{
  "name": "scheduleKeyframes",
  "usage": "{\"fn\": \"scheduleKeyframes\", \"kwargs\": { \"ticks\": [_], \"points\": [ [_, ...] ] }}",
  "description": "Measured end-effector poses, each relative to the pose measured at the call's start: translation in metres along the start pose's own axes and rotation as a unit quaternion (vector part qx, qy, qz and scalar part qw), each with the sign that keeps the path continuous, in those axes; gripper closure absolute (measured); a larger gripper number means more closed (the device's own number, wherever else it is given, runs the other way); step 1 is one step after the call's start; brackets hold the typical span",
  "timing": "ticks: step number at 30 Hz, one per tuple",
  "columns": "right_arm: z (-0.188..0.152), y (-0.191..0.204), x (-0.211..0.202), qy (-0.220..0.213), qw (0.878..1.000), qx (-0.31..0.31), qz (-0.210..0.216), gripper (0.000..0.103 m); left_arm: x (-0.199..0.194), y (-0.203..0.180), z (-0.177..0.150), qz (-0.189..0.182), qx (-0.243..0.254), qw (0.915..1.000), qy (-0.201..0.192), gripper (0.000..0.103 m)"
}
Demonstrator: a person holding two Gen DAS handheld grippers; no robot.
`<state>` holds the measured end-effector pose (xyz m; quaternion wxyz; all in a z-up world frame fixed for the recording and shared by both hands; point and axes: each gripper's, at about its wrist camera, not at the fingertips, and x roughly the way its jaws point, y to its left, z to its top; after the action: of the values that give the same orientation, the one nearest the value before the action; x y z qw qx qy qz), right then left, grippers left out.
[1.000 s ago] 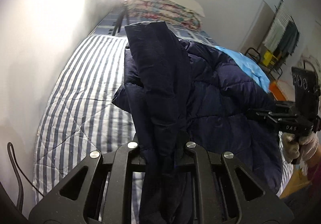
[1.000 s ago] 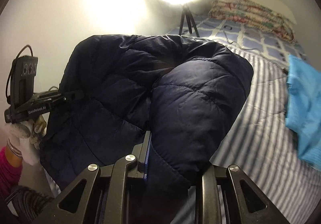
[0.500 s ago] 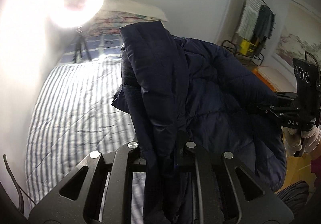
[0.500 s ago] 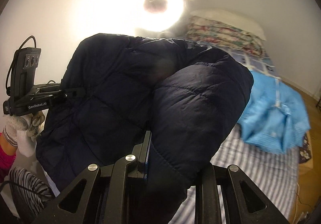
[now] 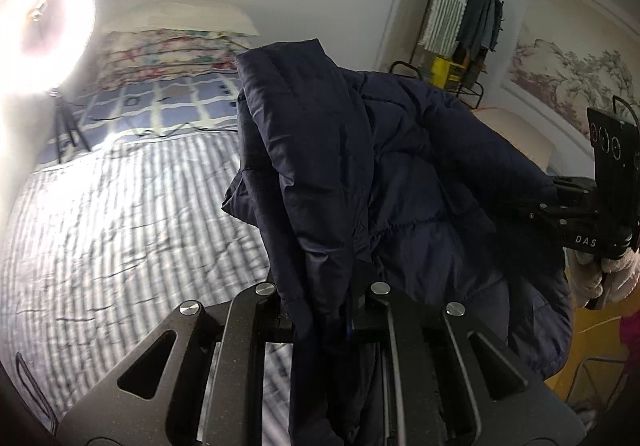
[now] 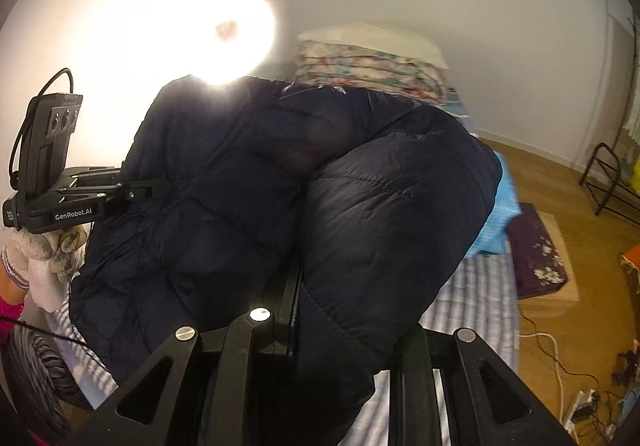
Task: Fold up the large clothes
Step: 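Lift the jacket bundle with both tools and carry it toward the bed head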
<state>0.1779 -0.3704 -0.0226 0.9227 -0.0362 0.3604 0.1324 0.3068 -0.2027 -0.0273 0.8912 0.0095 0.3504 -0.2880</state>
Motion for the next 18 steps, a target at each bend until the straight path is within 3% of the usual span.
{"fn": "scheduleKeyframes", "kwargs": {
  "ticks": [11,18],
  "points": [
    [0.020,-0.066,0.009,-0.007,0.999,0.003,-0.049,0.083,0.064,-0.033,0.042,-0.014,0.007,0.9998,-0.011,0.091],
    [0.074,-0.102,0.034,-0.020,0.995,-0.034,-0.092,0.084,0.103,-0.023,0.088,-0.008,0.001,0.9994,-0.034,0.091]
  ]
}}
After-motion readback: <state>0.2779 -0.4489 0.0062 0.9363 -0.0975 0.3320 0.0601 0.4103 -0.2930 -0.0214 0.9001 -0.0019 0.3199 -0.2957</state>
